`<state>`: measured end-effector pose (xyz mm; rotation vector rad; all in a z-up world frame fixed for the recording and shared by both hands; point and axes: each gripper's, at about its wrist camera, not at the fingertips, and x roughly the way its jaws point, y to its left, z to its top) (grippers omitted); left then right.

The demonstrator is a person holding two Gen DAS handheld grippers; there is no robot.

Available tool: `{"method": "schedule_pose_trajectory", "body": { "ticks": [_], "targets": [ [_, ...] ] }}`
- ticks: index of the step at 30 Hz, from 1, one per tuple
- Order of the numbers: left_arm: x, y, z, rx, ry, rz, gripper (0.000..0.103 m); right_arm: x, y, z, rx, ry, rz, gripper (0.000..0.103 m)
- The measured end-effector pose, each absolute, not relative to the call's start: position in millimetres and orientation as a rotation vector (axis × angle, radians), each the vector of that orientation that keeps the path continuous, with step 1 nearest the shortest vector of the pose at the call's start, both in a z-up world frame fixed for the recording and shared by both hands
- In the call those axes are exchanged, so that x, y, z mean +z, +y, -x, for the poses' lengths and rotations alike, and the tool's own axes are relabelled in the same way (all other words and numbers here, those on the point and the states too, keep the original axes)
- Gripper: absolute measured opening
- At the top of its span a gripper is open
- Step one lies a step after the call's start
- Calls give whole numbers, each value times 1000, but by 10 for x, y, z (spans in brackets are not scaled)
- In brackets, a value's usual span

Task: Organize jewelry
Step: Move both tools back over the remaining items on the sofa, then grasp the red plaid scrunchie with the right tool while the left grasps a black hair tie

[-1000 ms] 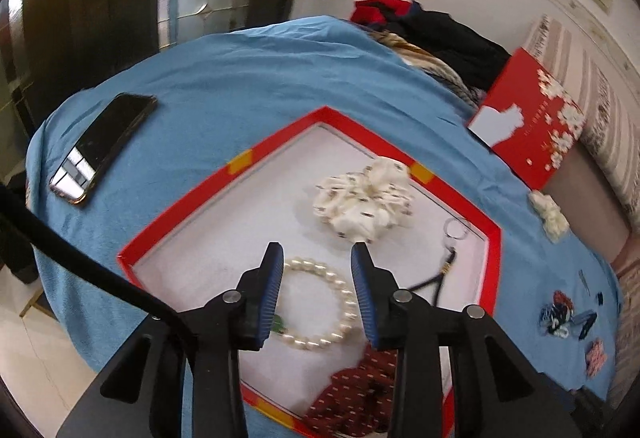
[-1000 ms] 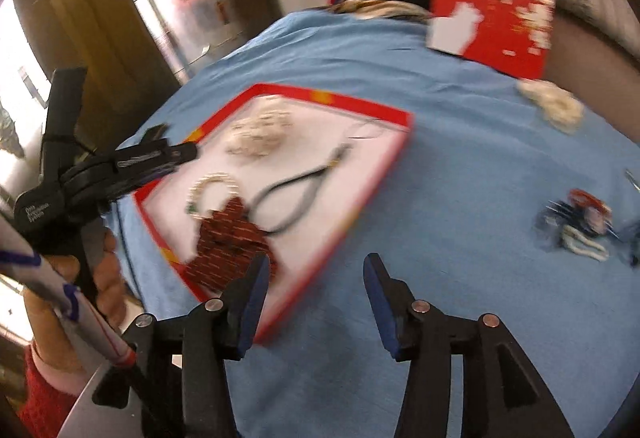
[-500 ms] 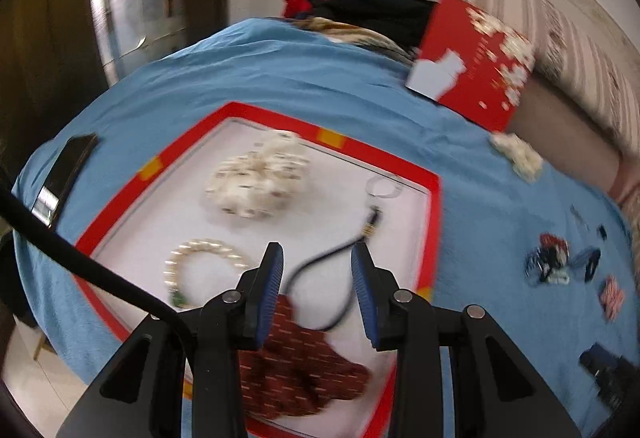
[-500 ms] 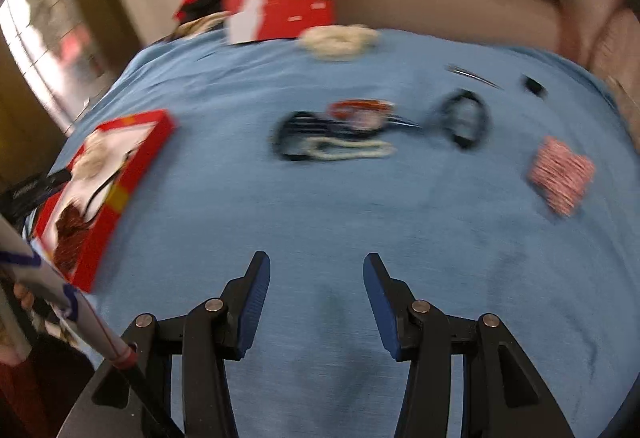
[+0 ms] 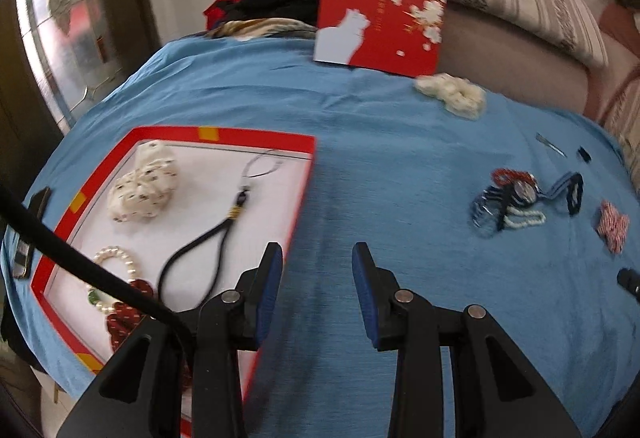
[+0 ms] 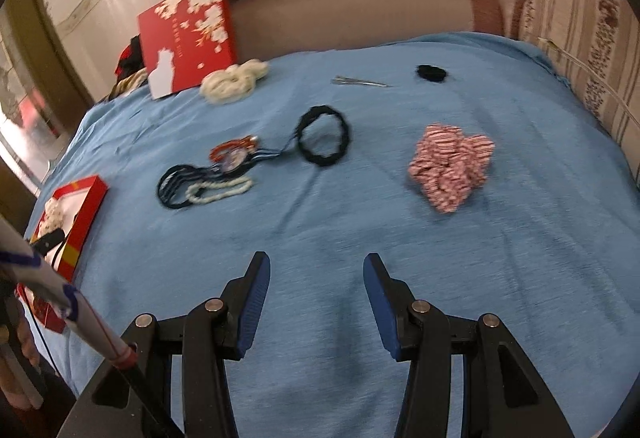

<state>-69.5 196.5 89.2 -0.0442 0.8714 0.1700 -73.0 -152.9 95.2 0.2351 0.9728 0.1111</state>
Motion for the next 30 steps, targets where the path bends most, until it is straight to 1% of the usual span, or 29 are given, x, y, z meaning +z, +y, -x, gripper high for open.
{"method": "schedule_pose_trajectory", "body": {
  "ticks": [10, 18, 21, 26, 30],
  "targets": [
    [755, 1608, 613, 147, 902, -48, 35, 1028, -1992, 515, 28, 910, -293, 53],
    [719, 1564, 617, 114, 919, -27, 35, 1036, -2449, 396, -92, 836, -344, 53],
    [778, 1511, 619, 65, 924, 8, 35, 973, -2627, 403, -128, 842, -376, 53],
    [865, 1146, 468, -57, 941, -12, 35, 901, -2837, 335, -123, 853, -459, 56],
    [900, 637, 290, -187, 959, -31, 35, 824, -2800, 252, -76, 879, -452, 57]
  ]
}}
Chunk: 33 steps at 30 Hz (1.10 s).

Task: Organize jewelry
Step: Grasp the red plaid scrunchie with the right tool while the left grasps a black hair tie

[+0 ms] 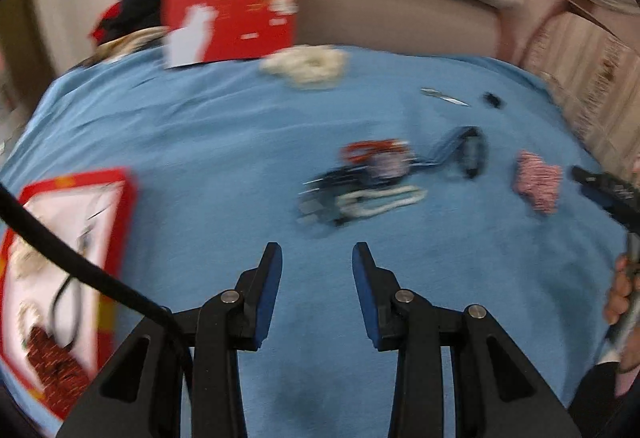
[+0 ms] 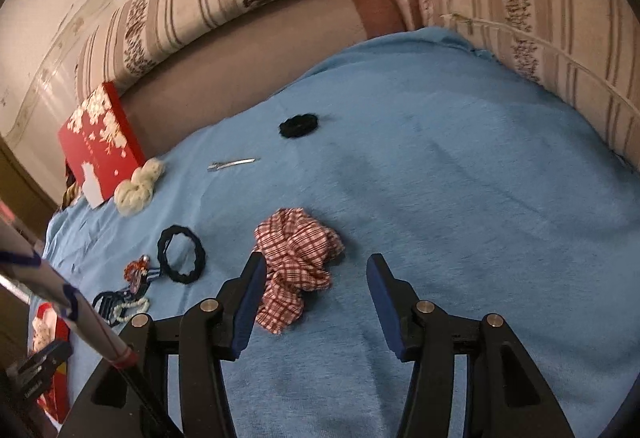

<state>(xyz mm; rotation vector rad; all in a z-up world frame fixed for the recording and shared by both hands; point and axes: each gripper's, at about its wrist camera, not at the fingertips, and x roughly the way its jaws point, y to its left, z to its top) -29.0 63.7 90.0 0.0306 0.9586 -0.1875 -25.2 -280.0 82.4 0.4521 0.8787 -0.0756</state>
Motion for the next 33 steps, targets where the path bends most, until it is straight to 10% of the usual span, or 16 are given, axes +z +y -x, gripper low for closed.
{"method": "schedule_pose_trajectory", "body": {
  "ticks": [20, 25, 33],
  "targets": [
    [302, -814, -860, -380, 1130, 70, 36, 354, -2814, -46, 41, 965, -583, 60],
    [233, -934, -967, -406, 1154, 114, 8, 314, -2753, -87, 41, 985, -543, 19],
    [748, -600, -484, -461, 1063, 182, 7, 478, -2780, 13, 23, 925, -541, 12]
  ]
}}
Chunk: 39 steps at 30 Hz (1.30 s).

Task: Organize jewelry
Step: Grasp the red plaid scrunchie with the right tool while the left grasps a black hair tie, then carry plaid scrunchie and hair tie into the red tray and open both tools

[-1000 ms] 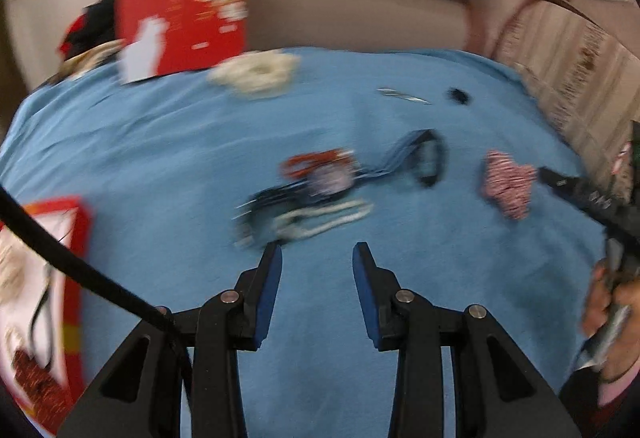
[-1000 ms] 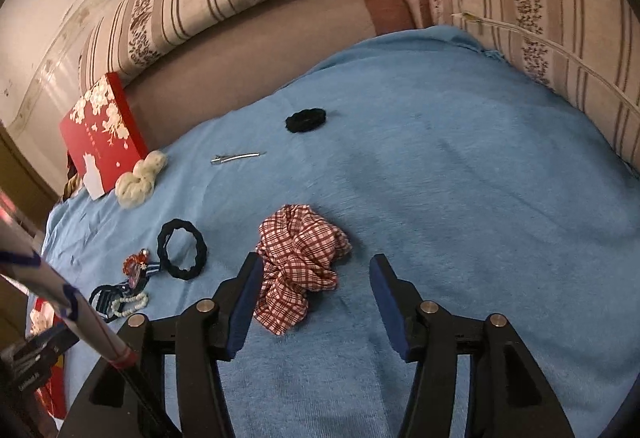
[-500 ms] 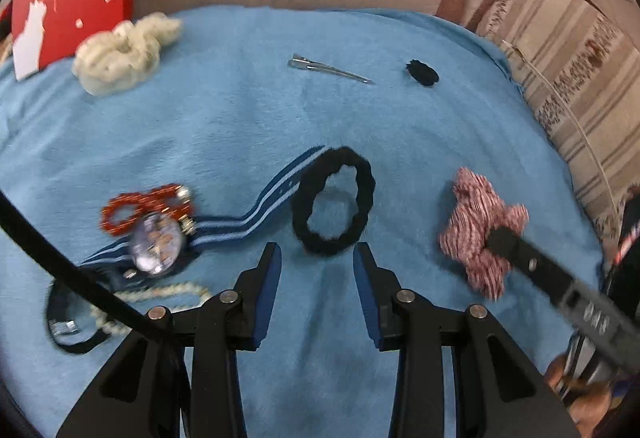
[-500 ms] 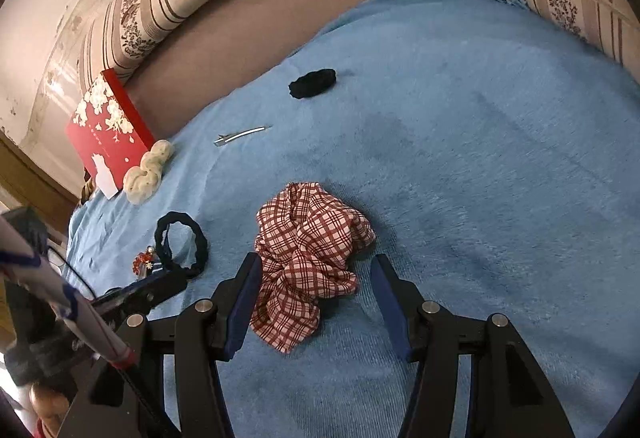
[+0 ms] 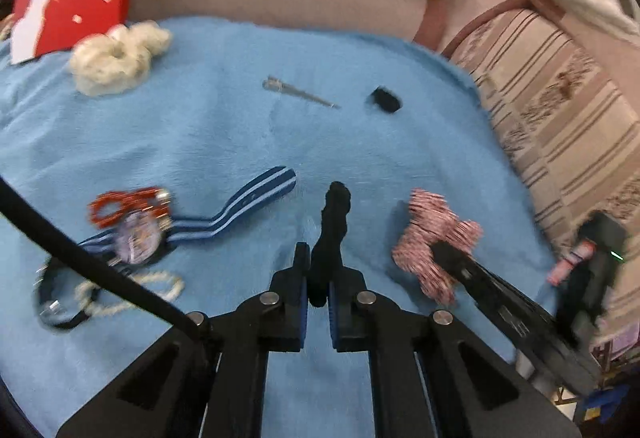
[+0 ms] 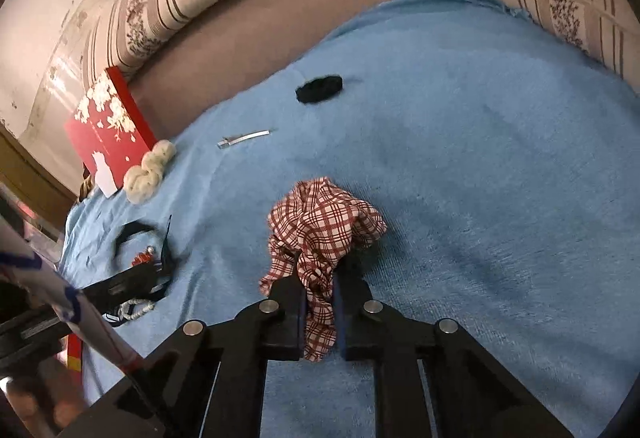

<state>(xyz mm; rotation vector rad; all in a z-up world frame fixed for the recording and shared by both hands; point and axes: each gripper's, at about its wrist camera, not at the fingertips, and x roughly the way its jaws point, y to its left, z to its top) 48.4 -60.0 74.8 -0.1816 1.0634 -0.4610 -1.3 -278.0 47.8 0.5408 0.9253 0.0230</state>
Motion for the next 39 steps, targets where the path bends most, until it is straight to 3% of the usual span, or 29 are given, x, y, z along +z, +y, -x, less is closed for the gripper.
{"method": "schedule_pose_trajectory", "body": {
  "ticks": [7, 16, 26, 39],
  "targets": [
    [1215, 323, 93, -365, 955, 207, 8, 661, -2638, 213, 30, 880, -518, 11],
    [1143, 1920, 267, -92, 900, 370, 8, 959, -1954, 587, 74, 834, -321, 11],
    [942, 3562, 264, 160, 872, 561, 8, 1085, -416, 619, 361, 918, -229, 11],
    [603, 4773, 501, 362, 891, 787, 8, 1238, 1969, -40, 738, 1040, -208, 11]
  ]
}}
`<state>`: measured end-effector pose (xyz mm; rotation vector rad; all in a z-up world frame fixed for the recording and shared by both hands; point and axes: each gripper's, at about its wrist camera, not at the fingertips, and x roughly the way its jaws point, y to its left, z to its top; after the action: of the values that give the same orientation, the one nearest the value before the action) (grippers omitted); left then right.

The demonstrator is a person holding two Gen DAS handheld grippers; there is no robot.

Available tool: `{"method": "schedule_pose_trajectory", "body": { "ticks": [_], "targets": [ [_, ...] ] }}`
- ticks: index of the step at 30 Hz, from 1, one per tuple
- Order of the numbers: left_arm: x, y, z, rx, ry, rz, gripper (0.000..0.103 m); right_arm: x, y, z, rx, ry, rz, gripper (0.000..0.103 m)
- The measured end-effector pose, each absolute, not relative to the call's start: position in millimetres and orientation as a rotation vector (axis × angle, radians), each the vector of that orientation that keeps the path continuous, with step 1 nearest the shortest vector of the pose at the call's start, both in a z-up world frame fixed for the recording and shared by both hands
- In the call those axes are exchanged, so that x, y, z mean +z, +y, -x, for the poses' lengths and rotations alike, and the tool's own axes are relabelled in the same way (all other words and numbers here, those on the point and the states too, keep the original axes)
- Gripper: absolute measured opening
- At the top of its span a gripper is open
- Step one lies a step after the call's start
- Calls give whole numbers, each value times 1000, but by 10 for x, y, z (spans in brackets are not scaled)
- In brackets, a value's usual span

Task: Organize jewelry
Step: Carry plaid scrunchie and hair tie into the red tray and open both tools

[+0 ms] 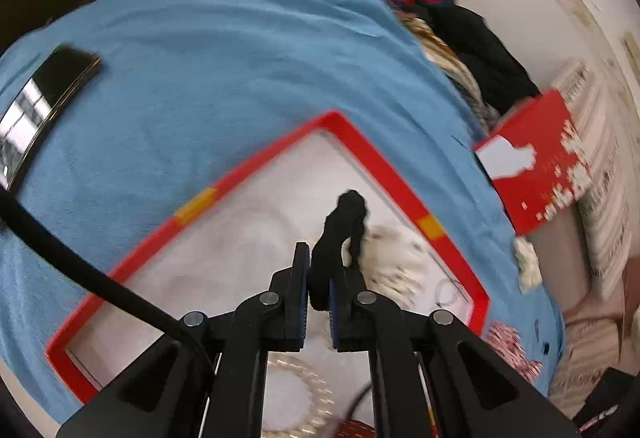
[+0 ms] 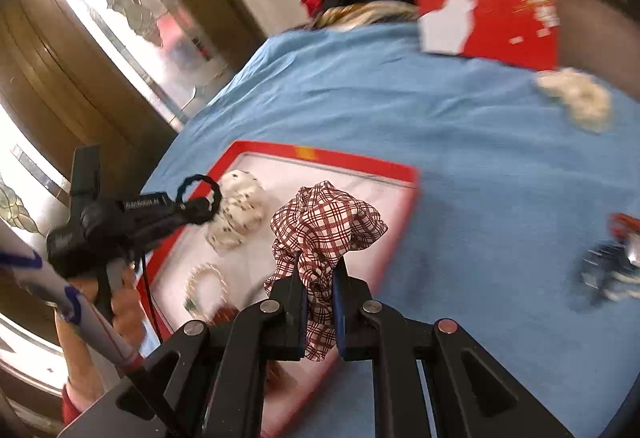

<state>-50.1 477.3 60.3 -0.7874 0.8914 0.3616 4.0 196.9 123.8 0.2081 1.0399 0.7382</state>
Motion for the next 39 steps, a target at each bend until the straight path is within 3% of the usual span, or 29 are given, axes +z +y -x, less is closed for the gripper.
{"method": "schedule_pose_trajectory", "body": {
  "ticks": [8, 11, 12, 14, 16, 26, 39],
  "targets": [
    [565, 4989, 602, 386, 862, 853, 8, 908, 2687, -427, 682, 1101, -120, 11],
    [688, 4938, 621, 404, 837, 801, 17, 885, 2762, -507, 674, 1108, -127, 17],
    [731, 4916, 633, 411, 825, 784, 24, 903, 2766, -529, 670, 1109, -127, 21],
    [815, 4862, 656, 414, 803, 754, 26, 987, 2722, -509, 672, 1094, -134, 42],
    [890, 4798, 682, 409, 789, 727, 28, 1092, 2639, -475, 665, 1065, -130, 47],
    [999, 4203, 671, 301, 810, 617, 30, 1260, 1382, -161, 508, 1009, -110, 48],
    [1022, 2484, 472, -14, 897, 345, 34, 861, -923, 161, 94, 1067, -216, 48]
  ]
}}
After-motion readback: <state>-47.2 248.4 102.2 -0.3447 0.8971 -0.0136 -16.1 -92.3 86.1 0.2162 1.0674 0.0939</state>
